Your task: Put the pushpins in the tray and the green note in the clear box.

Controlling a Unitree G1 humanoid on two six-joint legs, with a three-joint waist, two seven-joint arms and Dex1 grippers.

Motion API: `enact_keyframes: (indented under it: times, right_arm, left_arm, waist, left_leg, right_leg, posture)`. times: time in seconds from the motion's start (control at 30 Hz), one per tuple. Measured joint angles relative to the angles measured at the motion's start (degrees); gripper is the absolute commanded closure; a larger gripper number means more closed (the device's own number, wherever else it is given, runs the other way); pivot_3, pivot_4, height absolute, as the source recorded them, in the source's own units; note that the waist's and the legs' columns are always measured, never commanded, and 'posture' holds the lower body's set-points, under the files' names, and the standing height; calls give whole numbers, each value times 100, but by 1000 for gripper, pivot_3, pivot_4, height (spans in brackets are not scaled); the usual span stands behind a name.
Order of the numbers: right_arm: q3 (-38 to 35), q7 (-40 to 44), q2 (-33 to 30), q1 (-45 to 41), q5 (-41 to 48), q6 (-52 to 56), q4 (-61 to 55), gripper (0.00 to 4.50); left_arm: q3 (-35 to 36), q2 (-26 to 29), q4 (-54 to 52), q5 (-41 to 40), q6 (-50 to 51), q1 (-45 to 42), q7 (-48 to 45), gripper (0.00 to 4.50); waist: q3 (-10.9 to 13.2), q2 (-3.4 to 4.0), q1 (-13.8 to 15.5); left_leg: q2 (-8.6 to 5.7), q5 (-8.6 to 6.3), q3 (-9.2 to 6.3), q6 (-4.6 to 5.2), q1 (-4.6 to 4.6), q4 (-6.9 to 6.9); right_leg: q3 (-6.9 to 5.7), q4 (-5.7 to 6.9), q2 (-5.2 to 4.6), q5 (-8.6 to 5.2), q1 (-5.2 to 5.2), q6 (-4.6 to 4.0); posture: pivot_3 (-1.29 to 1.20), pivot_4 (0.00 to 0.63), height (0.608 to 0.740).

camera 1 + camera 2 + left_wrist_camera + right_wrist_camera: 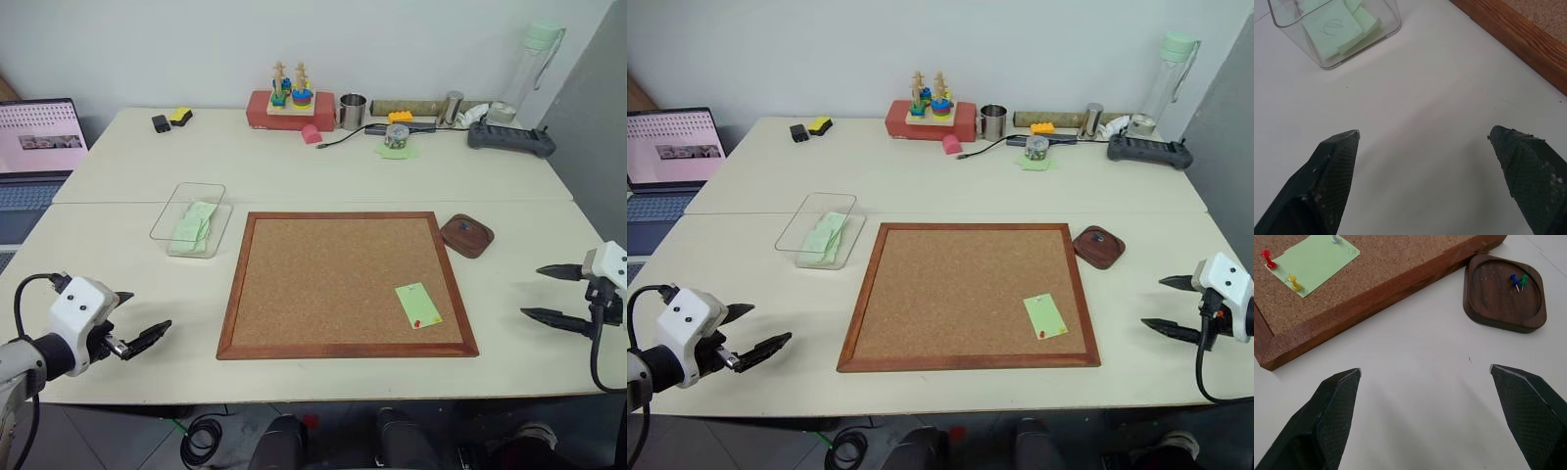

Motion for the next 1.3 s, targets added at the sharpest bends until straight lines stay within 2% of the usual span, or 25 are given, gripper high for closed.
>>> enact_keyframes:
  times: [0.83, 1.17, 1.3]
  right_arm:
    - [192, -23, 83, -69, -29, -89, 49, 60]
    - [167, -109, 120, 143, 17, -49, -323, 60]
    - [79, -187, 186, 308, 34, 75, -549, 0]
  left_arm:
    - [46, 0, 16, -16, 237, -201, -241, 0]
    - [-37, 147, -187, -265, 594, -698, -537, 0]
    - [-363, 226, -537, -448, 751, -1164, -661, 639]
  waist:
    - [0, 0, -1]
    - [0, 0, -1]
    - [0, 2, 8]
  left_leg:
    - [-1, 0, 1, 0, 0, 0]
    - [-3, 0, 2, 0, -2, 2]
    - [-7, 0, 2, 0, -2, 3]
  right_leg:
    - [0, 1, 0, 20, 0, 2]
    - [-3, 2, 2, 23, 1, 8]
    - [1, 2, 1, 28, 3, 7]
  posture:
    - [0, 150, 740]
    - [0, 150, 740]
    - [0, 150, 740]
